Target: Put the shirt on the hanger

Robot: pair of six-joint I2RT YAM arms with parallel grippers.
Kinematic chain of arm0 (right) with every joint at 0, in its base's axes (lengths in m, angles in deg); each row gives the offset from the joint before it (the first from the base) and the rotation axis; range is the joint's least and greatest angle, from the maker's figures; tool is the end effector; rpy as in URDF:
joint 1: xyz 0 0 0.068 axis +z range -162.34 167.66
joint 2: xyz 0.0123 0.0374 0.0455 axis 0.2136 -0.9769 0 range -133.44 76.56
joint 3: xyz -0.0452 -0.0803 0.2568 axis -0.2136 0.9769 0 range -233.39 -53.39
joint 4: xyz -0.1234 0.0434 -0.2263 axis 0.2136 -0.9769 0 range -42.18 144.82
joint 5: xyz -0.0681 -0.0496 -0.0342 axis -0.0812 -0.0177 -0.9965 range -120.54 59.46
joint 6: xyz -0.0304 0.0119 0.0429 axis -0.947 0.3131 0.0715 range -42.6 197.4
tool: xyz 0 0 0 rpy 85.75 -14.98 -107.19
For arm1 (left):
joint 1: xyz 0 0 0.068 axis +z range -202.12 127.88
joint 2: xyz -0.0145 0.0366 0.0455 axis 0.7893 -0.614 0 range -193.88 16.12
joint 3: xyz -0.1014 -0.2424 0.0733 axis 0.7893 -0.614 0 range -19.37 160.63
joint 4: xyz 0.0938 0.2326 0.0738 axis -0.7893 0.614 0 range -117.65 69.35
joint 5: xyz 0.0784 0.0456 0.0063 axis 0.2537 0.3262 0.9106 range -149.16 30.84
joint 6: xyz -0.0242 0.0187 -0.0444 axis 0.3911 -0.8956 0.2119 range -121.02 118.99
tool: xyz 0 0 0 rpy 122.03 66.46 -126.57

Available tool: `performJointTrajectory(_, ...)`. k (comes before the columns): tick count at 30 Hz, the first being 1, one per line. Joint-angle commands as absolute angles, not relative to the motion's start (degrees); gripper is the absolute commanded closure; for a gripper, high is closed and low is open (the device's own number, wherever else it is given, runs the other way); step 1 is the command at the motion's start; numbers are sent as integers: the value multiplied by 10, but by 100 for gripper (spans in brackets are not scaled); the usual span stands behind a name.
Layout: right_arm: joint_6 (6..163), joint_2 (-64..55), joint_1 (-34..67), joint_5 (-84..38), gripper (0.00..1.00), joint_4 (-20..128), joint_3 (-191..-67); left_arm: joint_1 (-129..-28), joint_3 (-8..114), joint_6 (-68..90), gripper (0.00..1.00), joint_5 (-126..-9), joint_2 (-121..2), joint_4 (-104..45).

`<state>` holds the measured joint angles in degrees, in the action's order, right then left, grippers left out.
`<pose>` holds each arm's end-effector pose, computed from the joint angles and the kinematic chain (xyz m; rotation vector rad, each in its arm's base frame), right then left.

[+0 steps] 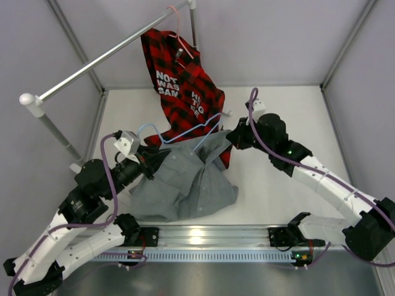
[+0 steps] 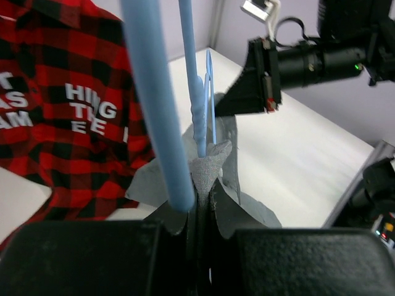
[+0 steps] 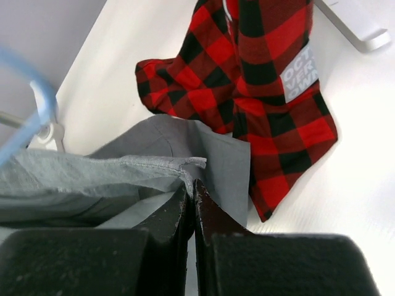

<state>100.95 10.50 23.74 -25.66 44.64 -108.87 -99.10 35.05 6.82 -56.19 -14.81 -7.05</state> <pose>0.2141 0.1597 0.3300 -0.2783 1.9917 0.7644 0.0722 -0.0746 0.4074 0.4836 1.4881 -0.7211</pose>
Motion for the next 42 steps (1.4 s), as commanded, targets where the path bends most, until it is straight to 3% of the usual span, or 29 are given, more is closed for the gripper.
performJointTrajectory(1, 1007, 99, 212, -241, 100, 451, -1129, -992, 329, 96, 100, -634, -142, -118)
performJointTrajectory(7, 989, 87, 195, -230, 100, 408, -1187, -992, 285, 92, 100, -647, -123, -114)
performJointTrajectory(14, 983, 114, 186, -220, 100, 408, -1161, -992, 280, 93, 100, -598, -119, -97)
performJointTrajectory(23, 986, 141, 185, -159, 100, 410, -1208, -992, 320, 103, 100, -621, -191, -83)
performJointTrajectory(28, 1045, 173, 188, -66, 100, 436, -1208, -992, 390, 131, 100, -511, -233, -83)
performJointTrajectory(33, 1152, 221, 189, -8, 100, 531, -1126, -992, 483, 168, 100, -401, -286, -59)
performJointTrajectory(37, 1236, 220, 226, 7, 100, 676, -1073, -992, 502, 174, 100, -462, -321, -115)
performJointTrajectory(42, 1198, 210, 289, -66, 100, 643, -1083, -992, 461, 190, 100, -603, -321, -191)
